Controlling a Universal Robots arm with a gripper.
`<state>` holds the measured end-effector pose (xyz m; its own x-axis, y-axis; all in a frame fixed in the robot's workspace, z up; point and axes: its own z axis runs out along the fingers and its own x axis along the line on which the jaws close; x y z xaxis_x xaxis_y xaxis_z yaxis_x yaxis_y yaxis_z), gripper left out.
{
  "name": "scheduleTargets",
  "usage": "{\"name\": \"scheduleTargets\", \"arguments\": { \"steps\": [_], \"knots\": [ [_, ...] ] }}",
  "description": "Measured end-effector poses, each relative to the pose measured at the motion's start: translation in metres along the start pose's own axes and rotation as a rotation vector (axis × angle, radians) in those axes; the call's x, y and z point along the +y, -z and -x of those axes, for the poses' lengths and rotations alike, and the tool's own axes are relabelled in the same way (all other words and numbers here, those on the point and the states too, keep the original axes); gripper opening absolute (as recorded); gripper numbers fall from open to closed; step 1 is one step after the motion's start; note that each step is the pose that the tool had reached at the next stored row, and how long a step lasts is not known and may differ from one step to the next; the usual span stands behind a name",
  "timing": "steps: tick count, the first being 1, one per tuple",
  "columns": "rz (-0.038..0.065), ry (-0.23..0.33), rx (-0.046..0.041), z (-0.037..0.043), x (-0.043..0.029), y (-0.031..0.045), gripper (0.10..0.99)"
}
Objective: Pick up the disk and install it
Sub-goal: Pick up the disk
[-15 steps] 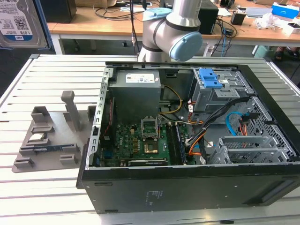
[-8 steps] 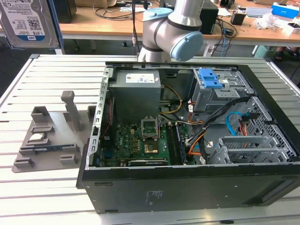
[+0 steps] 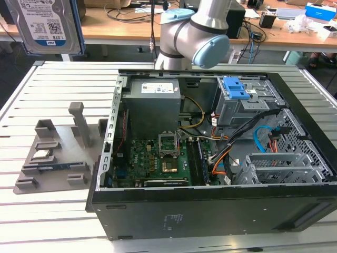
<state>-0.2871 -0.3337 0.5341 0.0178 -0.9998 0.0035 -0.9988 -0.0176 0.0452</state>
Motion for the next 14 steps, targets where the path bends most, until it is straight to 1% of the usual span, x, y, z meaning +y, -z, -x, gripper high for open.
{"name": "scheduleTargets", "arguments": {
  "steps": [6, 8, 10, 11, 14],
  "knots": [
    [0.000, 0.000, 0.0001, -0.0004, -0.0189, 0.0009, 0.365],
    [0.000, 0.000, 0.0000, -0.0005, -0.0265, 0.0012, 0.365],
    [0.000, 0.000, 0.0001, -0.0007, -0.0386, 0.0018, 0.365],
    [0.000, 0.000, 0.0001, -0.0008, -0.0433, 0.0020, 0.365],
    [0.000, 0.000, 0.0000, -0.0009, -0.0537, 0.0024, 0.365]
  ]
}}
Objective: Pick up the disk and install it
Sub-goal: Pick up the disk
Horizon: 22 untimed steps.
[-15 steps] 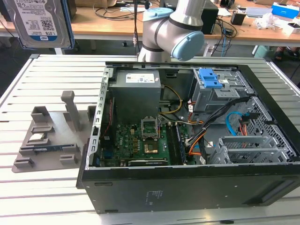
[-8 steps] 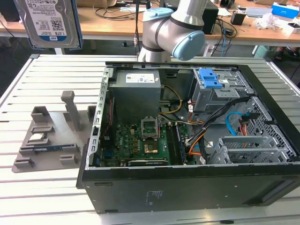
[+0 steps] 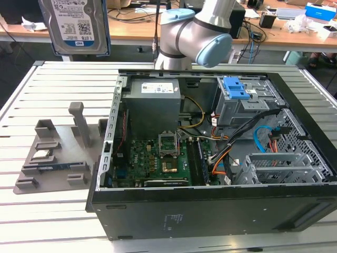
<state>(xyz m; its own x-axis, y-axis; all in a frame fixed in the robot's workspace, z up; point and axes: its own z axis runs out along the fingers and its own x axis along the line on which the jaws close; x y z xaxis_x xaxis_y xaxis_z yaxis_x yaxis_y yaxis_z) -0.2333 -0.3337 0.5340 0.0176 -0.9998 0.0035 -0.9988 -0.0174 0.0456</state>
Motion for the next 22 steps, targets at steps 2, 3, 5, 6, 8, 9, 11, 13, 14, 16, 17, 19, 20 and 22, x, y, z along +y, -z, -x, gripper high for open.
{"name": "scheduleTargets", "arguments": {
  "steps": [2, 3, 5, 6, 8, 9, 11, 13, 14, 16, 17, 19, 20, 22],
  "knots": [
    [0.000, 0.000, 0.0000, -0.0001, -0.0067, 0.0003, 0.365],
    [0.000, 0.000, 0.0001, -0.0002, -0.0118, 0.0006, 0.365],
    [0.000, 0.000, 0.0001, -0.0004, -0.0221, 0.0011, 0.365],
    [0.000, 0.000, 0.0000, -0.0006, -0.0275, 0.0013, 0.365],
    [0.001, 0.000, 0.0000, -0.0008, -0.0444, 0.0020, 0.365],
    [0.001, 0.000, 0.0001, -0.0009, -0.0488, 0.0023, 0.365],
    [0.001, 0.000, 0.0001, -0.0010, -0.0561, 0.0026, 0.365],
    [0.001, 0.000, 0.0001, -0.0011, -0.0626, 0.0029, 0.365],
    [0.001, 0.000, 0.0000, -0.0012, -0.0649, 0.0030, 0.365],
    [0.001, 0.000, 0.0000, -0.0013, -0.0722, 0.0033, 0.365],
    [0.001, 0.000, 0.0000, -0.0013, -0.0749, 0.0034, 0.365],
    [0.001, 0.000, 0.0000, -0.0015, -0.0845, 0.0039, 0.365],
    [0.001, 0.000, 0.0000, -0.0015, -0.0871, 0.0040, 0.365],
    [0.001, 0.000, 0.0001, -0.0018, -0.0985, 0.0045, 0.365]
  ]
}}
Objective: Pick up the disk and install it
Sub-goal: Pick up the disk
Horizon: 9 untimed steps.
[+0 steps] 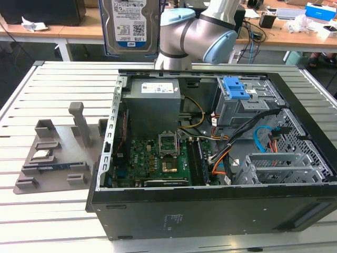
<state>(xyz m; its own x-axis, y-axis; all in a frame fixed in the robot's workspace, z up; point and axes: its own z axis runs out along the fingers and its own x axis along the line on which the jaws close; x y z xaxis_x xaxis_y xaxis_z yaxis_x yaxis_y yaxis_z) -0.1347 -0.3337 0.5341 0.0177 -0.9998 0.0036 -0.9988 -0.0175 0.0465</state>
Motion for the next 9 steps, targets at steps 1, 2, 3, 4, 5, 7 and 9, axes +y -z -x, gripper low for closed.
{"name": "scheduleTargets", "arguments": {
  "steps": [1, 2, 3, 4, 5, 7, 9],
  "knots": [
    [0.000, 0.000, 0.0000, 0.0000, -0.0038, 0.0002, 0.365],
    [0.000, 0.000, 0.0000, -0.0002, -0.0092, 0.0004, 0.365],
    [0.000, 0.000, 0.0000, -0.0002, -0.0115, 0.0005, 0.365],
    [0.000, 0.000, 0.0000, -0.0002, -0.0146, 0.0007, 0.365],
    [0.000, 0.000, 0.0000, -0.0003, -0.0189, 0.0009, 0.365],
    [0.000, 0.000, 0.0000, -0.0005, -0.0269, 0.0012, 0.365],
    [0.000, 0.000, -0.0001, -0.0006, -0.0312, 0.0014, 0.365]
  ]
}}
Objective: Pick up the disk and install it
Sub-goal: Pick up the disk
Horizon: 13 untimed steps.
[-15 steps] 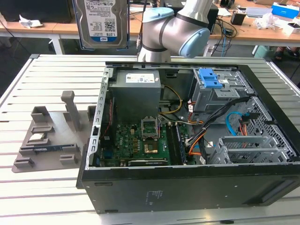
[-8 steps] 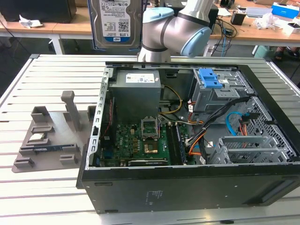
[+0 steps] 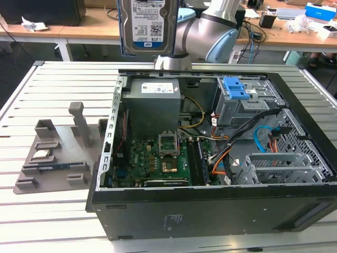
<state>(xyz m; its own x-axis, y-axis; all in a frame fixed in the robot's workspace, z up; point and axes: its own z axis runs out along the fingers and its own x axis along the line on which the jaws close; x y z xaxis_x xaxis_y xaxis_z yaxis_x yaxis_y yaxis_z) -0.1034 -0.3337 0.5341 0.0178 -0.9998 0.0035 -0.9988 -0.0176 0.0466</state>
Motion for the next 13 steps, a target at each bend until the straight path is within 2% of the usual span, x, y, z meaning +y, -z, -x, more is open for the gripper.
{"name": "scheduleTargets", "arguments": {
  "steps": [13],
  "knots": [
    [0.000, 0.000, 0.0000, -0.0006, -0.0336, 0.0016, 0.365]
  ]
}}
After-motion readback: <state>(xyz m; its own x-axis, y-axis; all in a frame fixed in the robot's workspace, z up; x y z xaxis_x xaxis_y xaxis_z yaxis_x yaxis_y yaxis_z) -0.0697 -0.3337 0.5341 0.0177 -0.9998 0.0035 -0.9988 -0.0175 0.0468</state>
